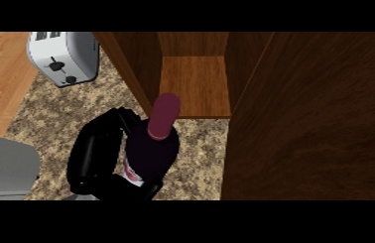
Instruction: Pick up the wine, place it into the cabinet and close the cabinet
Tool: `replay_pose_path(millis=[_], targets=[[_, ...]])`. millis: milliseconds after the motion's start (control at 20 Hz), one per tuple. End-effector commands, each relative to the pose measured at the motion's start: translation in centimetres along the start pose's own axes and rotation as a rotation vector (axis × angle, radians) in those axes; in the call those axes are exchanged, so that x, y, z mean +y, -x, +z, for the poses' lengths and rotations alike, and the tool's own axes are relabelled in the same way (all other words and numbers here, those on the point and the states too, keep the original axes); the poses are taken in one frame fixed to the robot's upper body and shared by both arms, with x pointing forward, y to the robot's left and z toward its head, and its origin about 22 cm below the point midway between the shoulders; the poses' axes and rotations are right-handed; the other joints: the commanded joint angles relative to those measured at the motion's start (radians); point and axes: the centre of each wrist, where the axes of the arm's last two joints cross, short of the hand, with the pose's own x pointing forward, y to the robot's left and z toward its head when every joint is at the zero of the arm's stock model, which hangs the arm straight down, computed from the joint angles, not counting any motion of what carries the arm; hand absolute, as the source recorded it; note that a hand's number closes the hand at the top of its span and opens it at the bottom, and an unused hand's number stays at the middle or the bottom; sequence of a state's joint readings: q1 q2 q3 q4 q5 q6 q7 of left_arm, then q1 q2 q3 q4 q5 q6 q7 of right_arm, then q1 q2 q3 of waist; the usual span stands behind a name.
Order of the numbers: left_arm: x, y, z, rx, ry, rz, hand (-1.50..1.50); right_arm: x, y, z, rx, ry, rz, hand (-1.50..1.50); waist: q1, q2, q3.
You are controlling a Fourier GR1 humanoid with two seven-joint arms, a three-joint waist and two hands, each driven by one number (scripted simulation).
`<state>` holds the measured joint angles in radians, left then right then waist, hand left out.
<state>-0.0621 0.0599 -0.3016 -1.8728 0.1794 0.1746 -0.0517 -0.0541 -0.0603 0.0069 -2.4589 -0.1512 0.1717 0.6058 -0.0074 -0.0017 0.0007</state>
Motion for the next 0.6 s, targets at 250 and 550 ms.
replay_pose_path(millis=[250,550], targets=[[-6.9,-2.6,-1.5,0.024,-0.011,0.058,1.5,0.0,-2.4,2.8,-0.044,-0.033,-0.061,-1.5,-0.006,-0.002,0.0],[-8.1,-2.9,-6.2,-0.015,-0.029,-0.003,1.5,0.7,-1.3,1.5,-0.033,-0.051,-0.065,-1.5,-0.001,0.0,0.0]])
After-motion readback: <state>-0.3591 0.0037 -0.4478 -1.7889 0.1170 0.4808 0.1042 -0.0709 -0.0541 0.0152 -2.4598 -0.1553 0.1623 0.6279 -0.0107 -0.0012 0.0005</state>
